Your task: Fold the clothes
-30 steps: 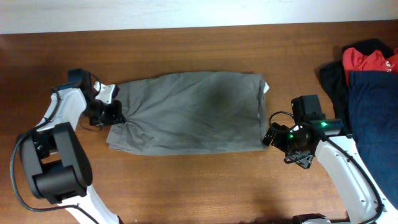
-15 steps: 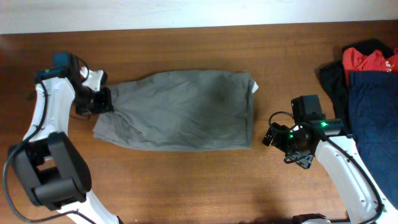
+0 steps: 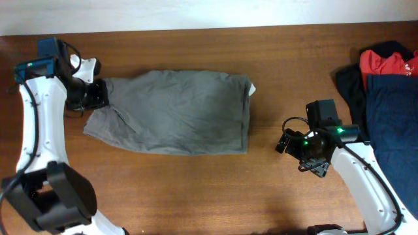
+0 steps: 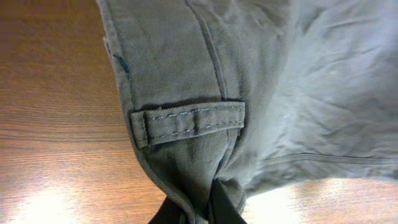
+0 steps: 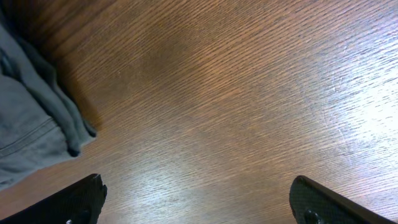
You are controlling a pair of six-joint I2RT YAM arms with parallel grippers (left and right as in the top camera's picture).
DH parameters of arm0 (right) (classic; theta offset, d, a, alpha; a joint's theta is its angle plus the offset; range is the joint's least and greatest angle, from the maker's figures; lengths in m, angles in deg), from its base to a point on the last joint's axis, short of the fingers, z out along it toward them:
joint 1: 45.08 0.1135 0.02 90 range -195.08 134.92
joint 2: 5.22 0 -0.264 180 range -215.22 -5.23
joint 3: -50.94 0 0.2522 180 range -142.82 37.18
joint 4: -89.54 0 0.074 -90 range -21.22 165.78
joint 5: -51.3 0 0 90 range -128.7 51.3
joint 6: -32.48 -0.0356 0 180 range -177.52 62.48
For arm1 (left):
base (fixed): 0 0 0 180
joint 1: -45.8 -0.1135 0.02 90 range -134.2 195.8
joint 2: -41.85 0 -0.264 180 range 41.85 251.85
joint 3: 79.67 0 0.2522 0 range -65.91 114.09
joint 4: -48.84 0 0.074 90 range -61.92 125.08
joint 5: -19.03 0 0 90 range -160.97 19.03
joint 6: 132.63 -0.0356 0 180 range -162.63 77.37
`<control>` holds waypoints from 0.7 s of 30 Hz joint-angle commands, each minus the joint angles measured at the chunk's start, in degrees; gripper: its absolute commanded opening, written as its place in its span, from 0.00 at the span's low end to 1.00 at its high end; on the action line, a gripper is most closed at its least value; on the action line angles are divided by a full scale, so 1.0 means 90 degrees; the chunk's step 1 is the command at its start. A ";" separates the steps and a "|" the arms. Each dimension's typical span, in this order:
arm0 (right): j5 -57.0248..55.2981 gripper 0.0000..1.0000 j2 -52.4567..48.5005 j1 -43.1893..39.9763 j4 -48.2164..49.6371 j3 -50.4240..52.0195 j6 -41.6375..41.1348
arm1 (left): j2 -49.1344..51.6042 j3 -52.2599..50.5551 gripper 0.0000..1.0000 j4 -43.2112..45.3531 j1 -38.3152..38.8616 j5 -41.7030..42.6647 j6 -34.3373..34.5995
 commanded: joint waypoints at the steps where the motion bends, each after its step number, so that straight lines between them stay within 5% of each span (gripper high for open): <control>1: 0.0034 0.99 -0.0002 -0.0024 0.0007 0.0019 -0.0032 | -0.0612 0.0219 0.01 -0.0017 0.0403 -0.0010 0.0153; 11: 0.0034 0.99 -0.0002 -0.0024 0.0007 0.0019 -0.0032 | -0.0699 0.0219 0.01 0.0017 0.1846 -0.1146 0.1341; 21: 0.0034 0.99 -0.0002 -0.0024 0.0007 0.0019 -0.0032 | -0.0695 0.0216 0.01 0.0532 0.2871 -0.1200 0.2378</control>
